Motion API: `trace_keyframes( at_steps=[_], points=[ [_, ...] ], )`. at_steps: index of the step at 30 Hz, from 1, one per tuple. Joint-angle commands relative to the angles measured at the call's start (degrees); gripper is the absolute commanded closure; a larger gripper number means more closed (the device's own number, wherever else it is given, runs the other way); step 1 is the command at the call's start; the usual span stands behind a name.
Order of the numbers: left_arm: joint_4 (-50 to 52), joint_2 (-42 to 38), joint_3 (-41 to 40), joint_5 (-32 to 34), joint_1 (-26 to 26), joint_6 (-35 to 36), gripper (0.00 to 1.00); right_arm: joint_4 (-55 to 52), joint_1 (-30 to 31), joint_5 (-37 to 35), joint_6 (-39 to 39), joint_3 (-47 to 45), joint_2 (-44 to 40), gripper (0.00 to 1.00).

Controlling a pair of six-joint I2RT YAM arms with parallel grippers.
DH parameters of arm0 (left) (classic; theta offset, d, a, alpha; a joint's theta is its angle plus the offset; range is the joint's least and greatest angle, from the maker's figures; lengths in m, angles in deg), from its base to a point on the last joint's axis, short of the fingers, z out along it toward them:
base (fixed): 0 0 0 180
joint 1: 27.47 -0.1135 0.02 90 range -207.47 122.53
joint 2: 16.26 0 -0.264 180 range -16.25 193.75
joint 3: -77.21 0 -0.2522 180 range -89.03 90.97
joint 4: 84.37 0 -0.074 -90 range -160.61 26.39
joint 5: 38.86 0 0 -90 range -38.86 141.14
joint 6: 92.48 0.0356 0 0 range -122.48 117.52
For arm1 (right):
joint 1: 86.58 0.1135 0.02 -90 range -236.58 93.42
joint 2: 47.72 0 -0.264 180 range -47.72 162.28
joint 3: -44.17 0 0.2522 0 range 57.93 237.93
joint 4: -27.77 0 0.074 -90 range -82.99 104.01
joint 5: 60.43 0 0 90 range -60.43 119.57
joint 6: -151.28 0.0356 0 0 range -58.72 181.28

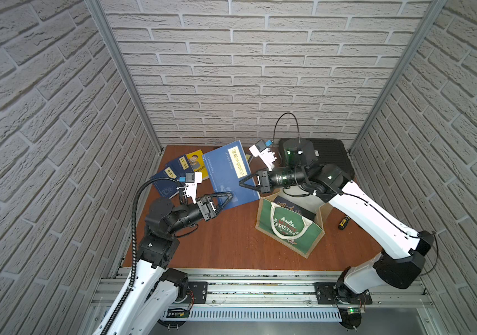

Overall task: Put the books into the canvas bag
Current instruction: Pick up the book from the center of the board, then adjust the canvas bag at the center of the board, then place the book in the canvas bag.

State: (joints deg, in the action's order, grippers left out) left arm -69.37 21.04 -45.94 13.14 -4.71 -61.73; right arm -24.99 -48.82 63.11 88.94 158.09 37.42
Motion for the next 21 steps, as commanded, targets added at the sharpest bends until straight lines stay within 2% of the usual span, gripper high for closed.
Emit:
trace_keyframes(
  at_steps=[1,4,6,8,10,12,15,19,21],
  points=[
    [18.6,2.2,4.2,19.5,6.8,8.4,0.47,-13.7,-4.4,-9.3,-9.6,6.7,-6.3,0.95],
    [19.6,7.5,4.9,33.0,17.3,6.4,0.48,-27.4,-6.0,-22.8,-18.2,13.2,-7.5,0.94],
    [19.7,12.3,7.0,44.0,26.6,5.1,0.47,-33.0,-6.3,-32.9,-22.1,15.0,-8.6,0.95],
    [19.6,17.9,11.0,52.1,34.0,4.2,0.43,-36.3,-6.5,-39.8,-25.1,15.0,-9.1,0.95],
    [20.0,24.3,15.9,56.4,38.5,3.2,0.39,-38.8,-6.7,-44.0,-27.3,14.1,-9.0,0.95],
    [21.1,30.2,21.1,58.8,41.0,1.5,0.36,-40.4,-6.8,-44.3,-28.4,12.1,-8.9,0.94],
    [18.6,35.7,25.3,58.9,42.4,0.9,0.31,-40.5,-6.8,-39.5,-28.5,7.7,-9.4,0.94],
    [15.0,38.0,25.8,58.8,42.5,-1.3,0.30,-38.9,-6.8,-36.4,-27.9,1.1,-11.0,0.95],
    [16.0,38.4,26.0,60.8,42.4,-3.4,0.29,-37.9,-6.7,-34.9,-27.6,-2.1,-12.1,0.94]
  ],
)
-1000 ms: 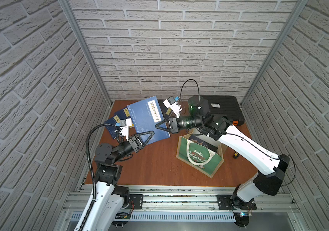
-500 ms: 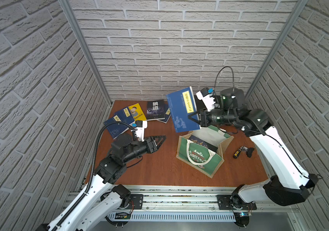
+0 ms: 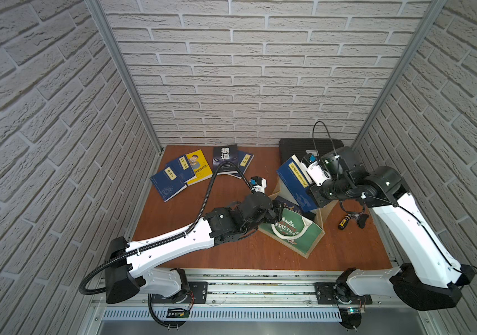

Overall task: Put the books into the canvas bag
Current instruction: Place the book in the canvas bag.

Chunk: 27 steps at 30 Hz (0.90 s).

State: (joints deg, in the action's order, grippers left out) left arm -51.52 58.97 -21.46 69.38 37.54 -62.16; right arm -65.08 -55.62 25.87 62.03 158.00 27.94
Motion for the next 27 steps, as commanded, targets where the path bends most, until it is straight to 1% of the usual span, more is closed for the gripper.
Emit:
trace_keyframes(
  at_steps=[1,4,7,9,11,13,14,18,20,21,24,27],
  points=[
    [-1.0,0.7,1.8,5.3,0.0,-4.1,0.29,2.6,0.0,3.4,-0.6,-3.4,-2.9,0.95],
    [1.6,2.0,2.2,5.8,-1.5,-6.6,0.27,3.9,0.0,8.3,0.2,-7.7,-3.5,0.94],
    [1.5,4.5,2.3,1.2,-4.3,-7.0,0.27,3.5,0.1,11.8,-0.5,-9.8,-2.6,0.95],
    [1.5,6.5,2.6,-2.6,-6.6,-6.9,0.27,1.2,0.1,11.7,-1.5,-9.6,-1.0,0.95],
    [2.0,8.0,2.5,-4.8,-8.3,-6.7,0.30,-0.1,0.1,10.2,-1.6,-10.0,-0.2,0.94],
    [2.4,8.7,2.3,-6.5,-9.4,-6.5,0.36,-0.2,0.0,9.0,-0.8,-10.6,-0.1,0.94],
    [2.5,8.7,2.1,-6.6,-9.7,-6.2,0.43,-0.4,0.0,7.9,0.1,-10.7,-0.1,0.95],
    [5.3,8.4,2.7,-7.2,-11.1,-3.9,0.77,-1.3,0.0,2.0,2.7,-9.7,-0.4,0.94],
    [5.8,8.0,2.5,-8.3,-12.1,-2.4,0.96,-1.4,-0.1,1.2,2.9,-8.0,-0.6,0.94],
    [6.2,7.9,2.5,-8.6,-12.7,-1.4,1.00,-1.3,-0.1,1.9,2.8,-7.3,-0.8,0.94],
    [6.9,7.2,2.5,-10.6,-15.8,1.3,1.00,0.6,-0.1,3.6,3.0,-7.6,-2.0,0.94],
    [5.2,5.3,1.9,-11.4,-18.7,3.4,1.00,1.6,-0.1,4.8,3.4,-8.7,-2.9,0.94]
  ],
)
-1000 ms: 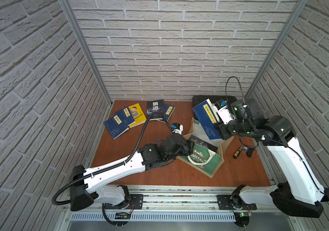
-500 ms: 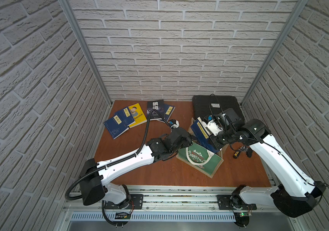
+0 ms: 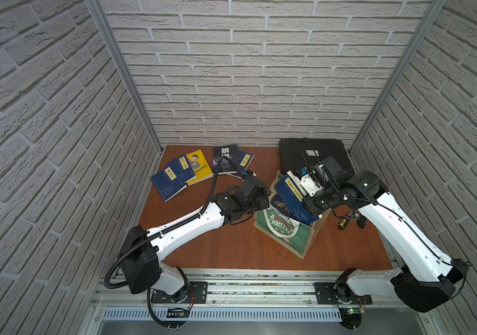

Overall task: Put the books into the canvas bag
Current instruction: Place the book in the canvas bag.

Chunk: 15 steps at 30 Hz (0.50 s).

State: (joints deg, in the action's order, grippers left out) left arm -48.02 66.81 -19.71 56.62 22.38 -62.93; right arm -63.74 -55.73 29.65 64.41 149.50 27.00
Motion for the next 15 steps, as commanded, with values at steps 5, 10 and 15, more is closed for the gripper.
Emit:
trace_keyframes(
  at_steps=[5,10,15],
  points=[
    [2.1,-2.5,3.0,-1.8,-8.7,8.4,1.00,-0.8,0.0,1.9,1.1,0.4,-1.1,0.94],
    [2.9,0.7,8.0,-5.1,-11.1,11.6,1.00,0.2,0.0,9.5,1.1,-0.4,0.5,0.95],
    [3.2,3.9,12.9,-9.1,-11.5,14.6,1.00,-0.5,0.1,15.4,0.9,0.5,6.5,0.94]
  ],
)
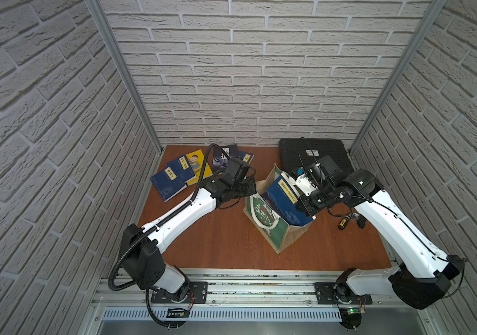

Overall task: Put the books into the canvas bag
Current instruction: Place the book in the canvas bag.

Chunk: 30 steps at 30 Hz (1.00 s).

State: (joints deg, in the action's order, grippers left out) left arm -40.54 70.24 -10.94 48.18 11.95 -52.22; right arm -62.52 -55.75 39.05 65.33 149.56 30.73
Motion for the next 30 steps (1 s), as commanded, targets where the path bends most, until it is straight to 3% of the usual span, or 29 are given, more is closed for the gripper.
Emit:
trace_keyframes(
  at_steps=[1,8,16,19,25,30],
  points=[
    [-4.2,0.8,4.7,-1.3,-1.0,4.1,1.00,-1.1,0.1,6.1,0.5,0.4,3.6,0.94],
    [-4.7,0.7,4.7,-3.8,-1.2,4.4,1.00,8.4,0.6,10.3,5.3,-1.7,8.8,0.94],
    [-3.1,-0.5,5.3,-4.5,-2.1,4.4,1.00,9.8,0.6,7.6,1.9,-3.5,19.3,0.94],
    [-1.5,-1.2,5.9,-4.2,-2.1,5.0,1.00,11.4,0.6,3.9,2.1,-5.0,21.2,0.94],
    [-1.5,-2.4,4.8,-3.4,-2.3,5.1,1.00,13.4,0.5,-10.3,3.1,-5.1,20.6,0.93],
    [-1.0,-2.1,4.7,-4.0,-2.9,5.2,1.00,13.2,0.0,-17.6,4.8,-5.4,16.5,0.75]
  ],
)
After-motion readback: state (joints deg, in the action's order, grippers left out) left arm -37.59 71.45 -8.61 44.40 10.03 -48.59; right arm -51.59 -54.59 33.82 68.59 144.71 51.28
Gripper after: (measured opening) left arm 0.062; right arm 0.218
